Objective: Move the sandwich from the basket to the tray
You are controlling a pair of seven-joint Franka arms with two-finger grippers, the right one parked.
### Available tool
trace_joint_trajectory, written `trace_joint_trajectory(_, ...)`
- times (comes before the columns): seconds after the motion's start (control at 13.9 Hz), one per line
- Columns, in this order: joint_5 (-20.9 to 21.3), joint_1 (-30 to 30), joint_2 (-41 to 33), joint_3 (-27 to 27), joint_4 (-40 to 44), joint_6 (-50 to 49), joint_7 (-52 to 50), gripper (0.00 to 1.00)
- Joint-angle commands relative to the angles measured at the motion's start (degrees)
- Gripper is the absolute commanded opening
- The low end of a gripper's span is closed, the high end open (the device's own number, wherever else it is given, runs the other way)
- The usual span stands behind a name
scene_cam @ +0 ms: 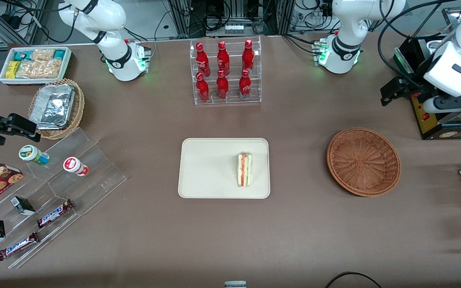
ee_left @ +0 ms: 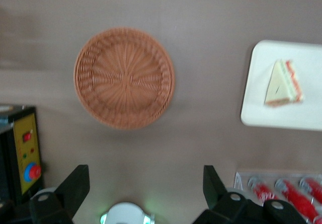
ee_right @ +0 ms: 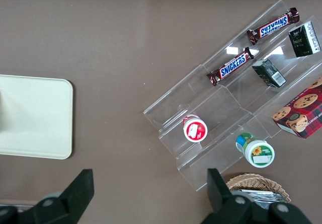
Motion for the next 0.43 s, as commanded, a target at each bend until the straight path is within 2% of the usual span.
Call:
trace_joint_trajectory(0.0,0.0,1.6,-2.1,-0.8,0.7,-4.8,1.3,1.0)
trace_joint_trajectory(0.14,0.5,3.2,-3.7,-1.0,0.4,-5.3,1.0,1.0)
trace_joint_trajectory(0.36,0.2,9.0,-4.0,-3.8,0.2,-5.3,1.2,1.0)
